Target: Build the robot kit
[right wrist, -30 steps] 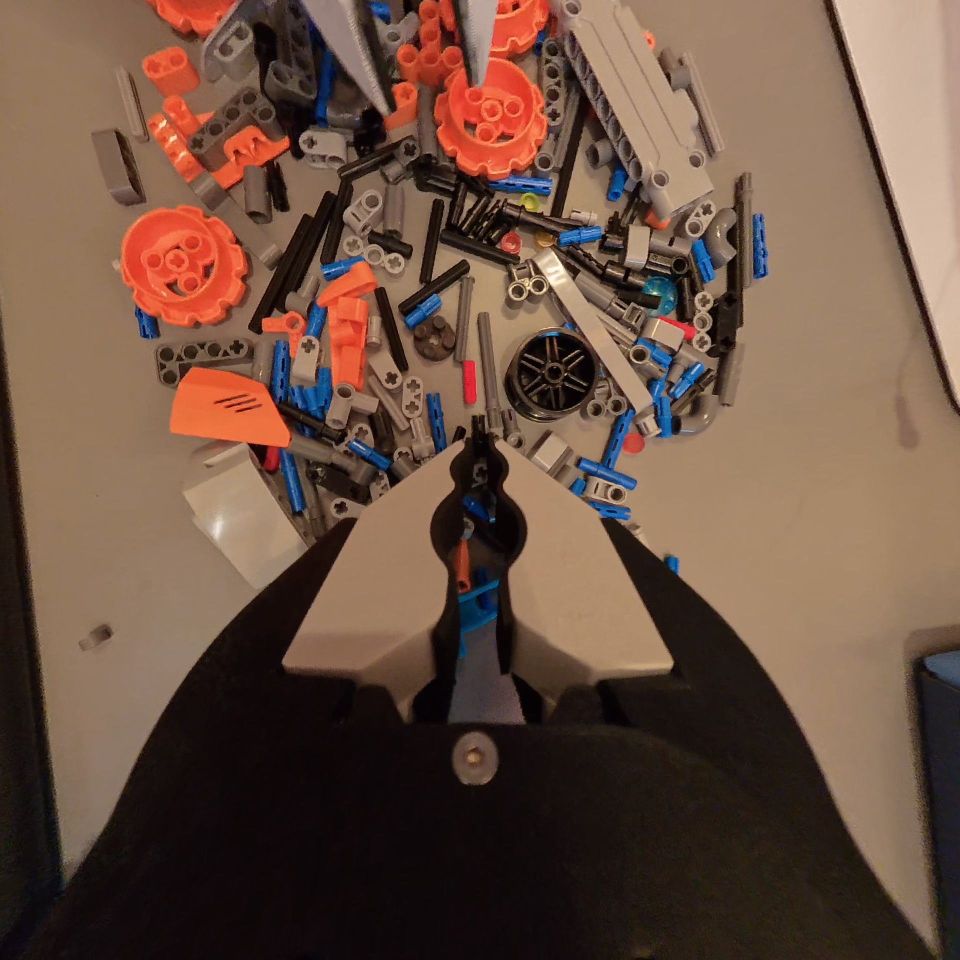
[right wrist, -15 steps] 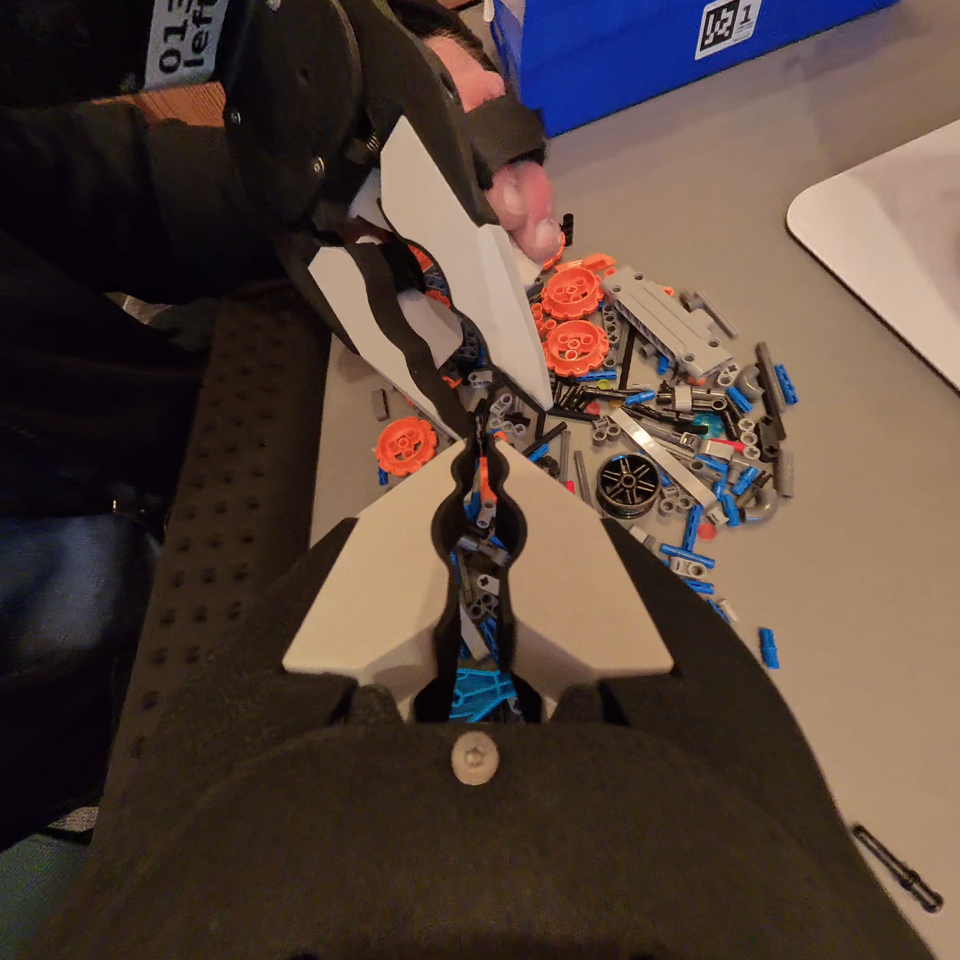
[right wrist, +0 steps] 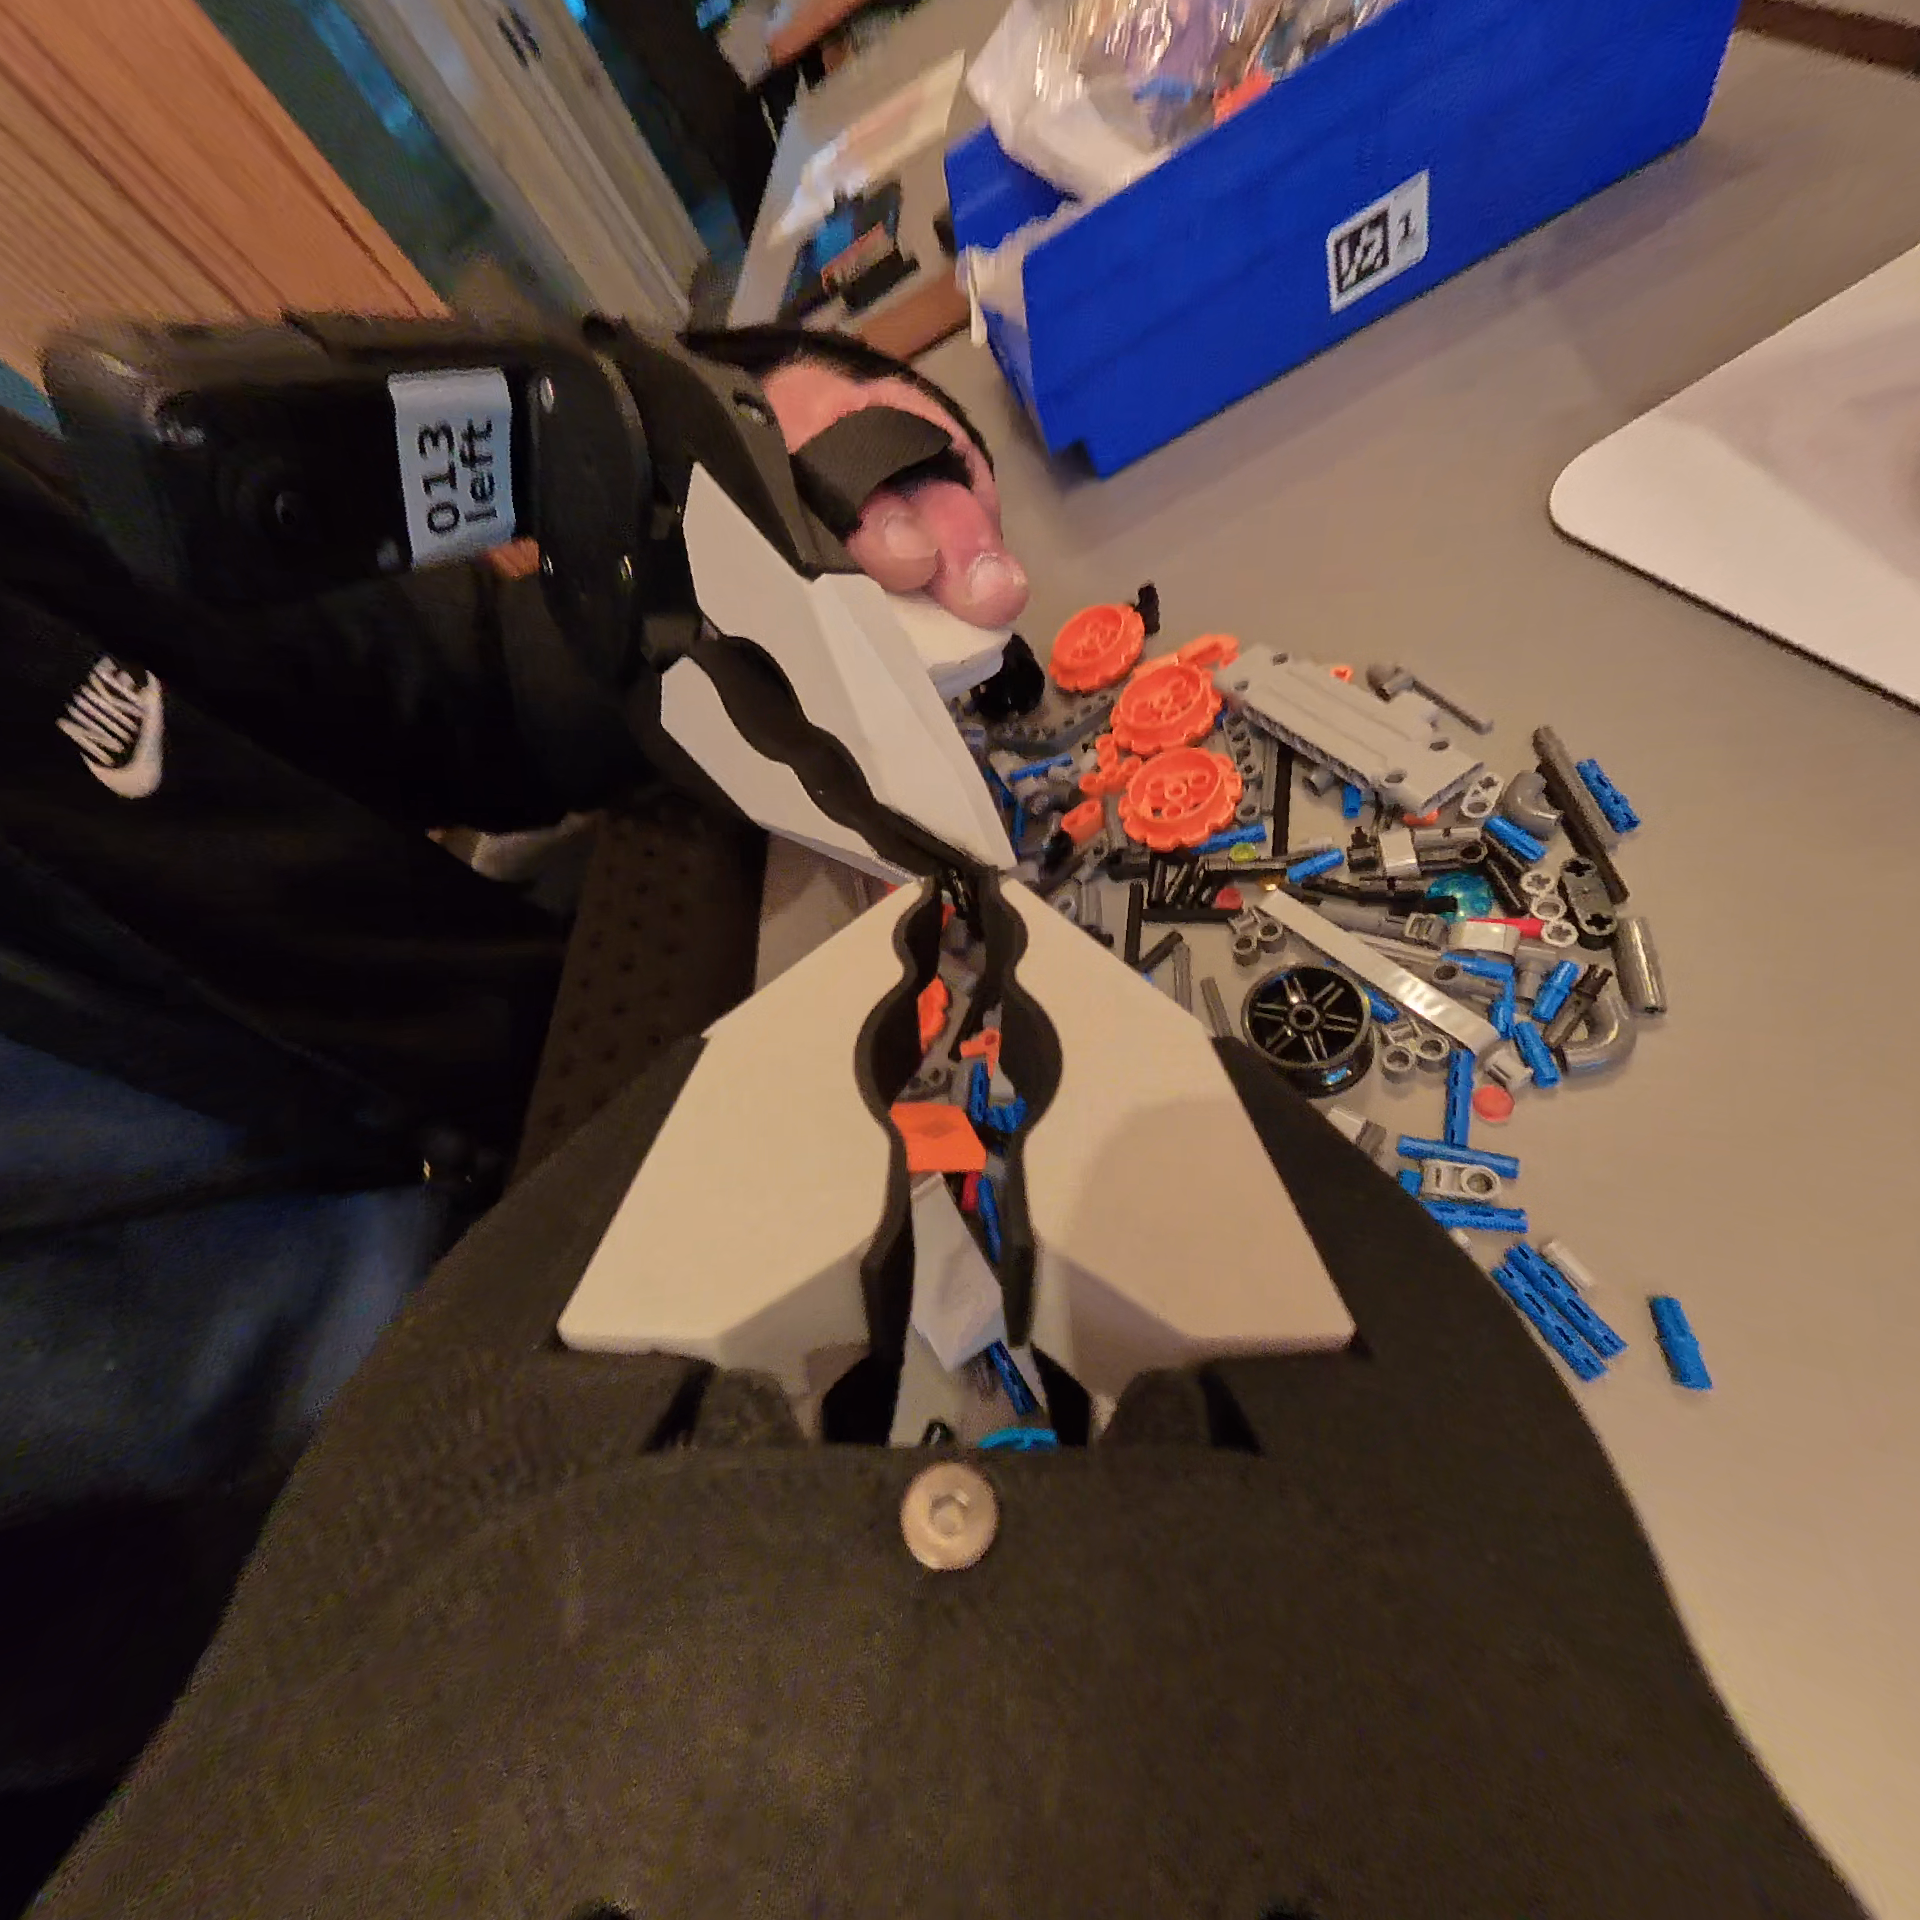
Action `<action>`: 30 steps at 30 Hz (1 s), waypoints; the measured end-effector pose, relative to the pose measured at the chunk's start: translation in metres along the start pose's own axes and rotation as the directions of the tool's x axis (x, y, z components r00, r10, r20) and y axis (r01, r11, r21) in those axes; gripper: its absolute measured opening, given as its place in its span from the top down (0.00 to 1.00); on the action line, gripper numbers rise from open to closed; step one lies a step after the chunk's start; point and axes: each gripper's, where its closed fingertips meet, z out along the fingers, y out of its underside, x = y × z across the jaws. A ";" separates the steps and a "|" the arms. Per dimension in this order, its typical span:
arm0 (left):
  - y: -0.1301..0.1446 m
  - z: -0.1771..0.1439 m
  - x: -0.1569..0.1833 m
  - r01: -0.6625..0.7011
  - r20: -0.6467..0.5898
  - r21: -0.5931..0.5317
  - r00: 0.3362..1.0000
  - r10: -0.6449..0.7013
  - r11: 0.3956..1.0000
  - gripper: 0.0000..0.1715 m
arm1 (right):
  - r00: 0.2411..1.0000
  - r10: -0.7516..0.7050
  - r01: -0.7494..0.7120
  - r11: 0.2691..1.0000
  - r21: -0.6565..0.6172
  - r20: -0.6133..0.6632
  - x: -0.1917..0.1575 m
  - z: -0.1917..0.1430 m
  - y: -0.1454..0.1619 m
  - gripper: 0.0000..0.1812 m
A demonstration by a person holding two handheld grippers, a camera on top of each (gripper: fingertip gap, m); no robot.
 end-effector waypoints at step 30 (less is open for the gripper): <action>-0.017 -0.009 -0.031 -0.112 0.252 -0.013 0.961 0.112 0.994 0.96 | 1.000 -0.008 0.016 0.958 0.286 -0.031 -0.008 -0.019 -0.036 1.00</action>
